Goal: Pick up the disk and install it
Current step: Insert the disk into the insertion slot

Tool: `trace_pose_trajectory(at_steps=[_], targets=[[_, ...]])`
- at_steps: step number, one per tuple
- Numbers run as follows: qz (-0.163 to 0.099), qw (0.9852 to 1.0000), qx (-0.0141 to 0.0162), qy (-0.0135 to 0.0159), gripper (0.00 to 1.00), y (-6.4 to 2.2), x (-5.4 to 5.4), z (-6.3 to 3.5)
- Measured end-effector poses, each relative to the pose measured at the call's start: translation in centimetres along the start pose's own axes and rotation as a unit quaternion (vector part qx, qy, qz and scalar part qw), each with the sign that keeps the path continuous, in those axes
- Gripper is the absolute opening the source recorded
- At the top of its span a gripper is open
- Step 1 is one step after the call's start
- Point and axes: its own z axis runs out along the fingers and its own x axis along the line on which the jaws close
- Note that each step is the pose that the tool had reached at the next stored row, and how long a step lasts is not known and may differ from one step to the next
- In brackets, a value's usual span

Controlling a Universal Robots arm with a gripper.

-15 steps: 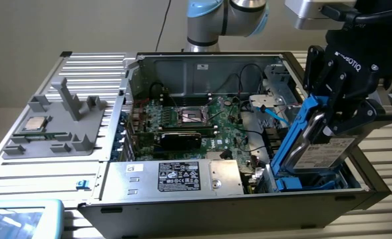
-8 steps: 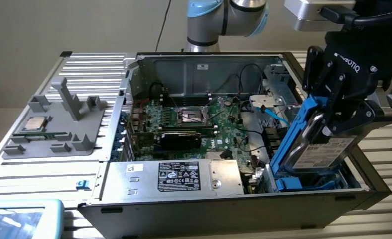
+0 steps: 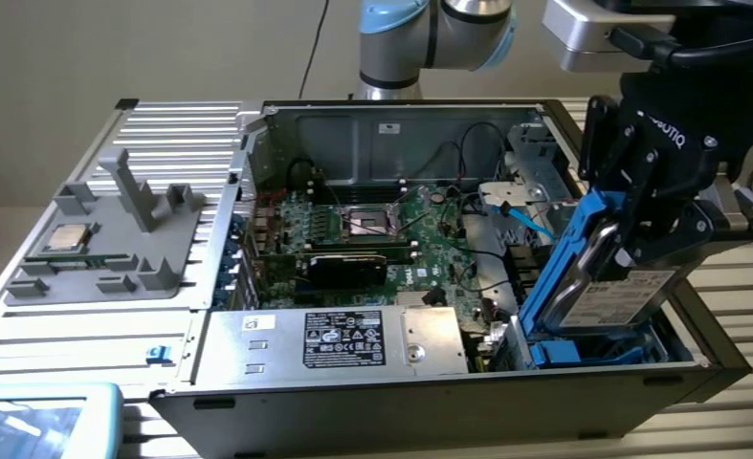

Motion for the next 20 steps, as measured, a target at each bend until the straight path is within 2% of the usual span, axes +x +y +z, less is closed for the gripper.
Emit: trace_pose_trajectory(at_steps=[20], targets=[[0.0, 1.0, 0.0009, 0.0, 0.37, -0.03, 0.0, 1.24]])
